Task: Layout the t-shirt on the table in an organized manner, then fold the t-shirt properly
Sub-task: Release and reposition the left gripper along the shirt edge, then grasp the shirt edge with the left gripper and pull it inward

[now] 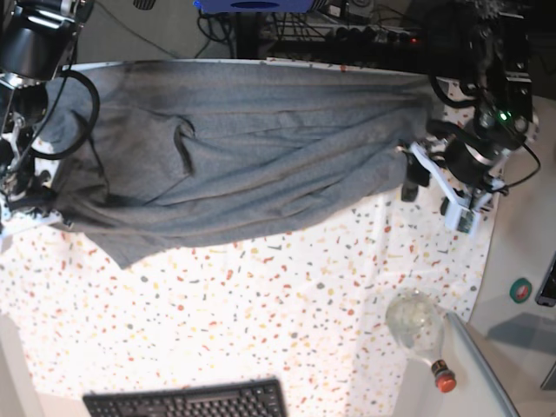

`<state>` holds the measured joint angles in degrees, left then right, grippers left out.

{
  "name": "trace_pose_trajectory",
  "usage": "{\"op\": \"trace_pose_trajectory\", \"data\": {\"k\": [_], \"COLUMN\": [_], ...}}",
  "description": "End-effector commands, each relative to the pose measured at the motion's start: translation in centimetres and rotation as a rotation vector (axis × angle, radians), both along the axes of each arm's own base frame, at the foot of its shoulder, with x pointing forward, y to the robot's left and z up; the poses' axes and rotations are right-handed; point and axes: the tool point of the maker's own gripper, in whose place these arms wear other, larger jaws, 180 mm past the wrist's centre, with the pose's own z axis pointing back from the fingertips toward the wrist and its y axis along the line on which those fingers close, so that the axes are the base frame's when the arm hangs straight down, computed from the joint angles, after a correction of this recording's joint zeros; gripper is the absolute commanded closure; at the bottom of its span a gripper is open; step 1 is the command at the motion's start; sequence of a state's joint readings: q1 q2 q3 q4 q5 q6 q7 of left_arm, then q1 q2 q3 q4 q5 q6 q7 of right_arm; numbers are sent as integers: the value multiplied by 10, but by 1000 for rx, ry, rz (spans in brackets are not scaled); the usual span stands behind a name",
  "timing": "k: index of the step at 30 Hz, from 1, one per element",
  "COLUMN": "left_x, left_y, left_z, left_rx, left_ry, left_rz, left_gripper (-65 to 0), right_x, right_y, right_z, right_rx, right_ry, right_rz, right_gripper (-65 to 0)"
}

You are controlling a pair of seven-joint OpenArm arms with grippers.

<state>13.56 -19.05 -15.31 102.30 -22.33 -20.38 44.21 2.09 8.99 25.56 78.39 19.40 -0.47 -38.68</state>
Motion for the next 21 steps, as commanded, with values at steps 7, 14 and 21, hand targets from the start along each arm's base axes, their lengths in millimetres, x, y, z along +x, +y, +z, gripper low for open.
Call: {"op": "trace_pose_trajectory", "data": {"k": [7,14,21], "left_x": [34,32,28], "left_y": [47,7,-4], "left_z": [-53,-76,-83], "left_rx": [-212,-186,-198], "left_ry": [215,313,334], "left_rz": [29,-187,-202], "left_gripper": [-395,-395,-395], "right_x": [17,15,15], "right_y": [-8,-7,-7], "right_z": [20,18,18], "right_rx": [-29,-27,-27], "right_ry": [-62,-59,-57], "right_rz": [0,0,0], "right_gripper": [0,0,0]}}
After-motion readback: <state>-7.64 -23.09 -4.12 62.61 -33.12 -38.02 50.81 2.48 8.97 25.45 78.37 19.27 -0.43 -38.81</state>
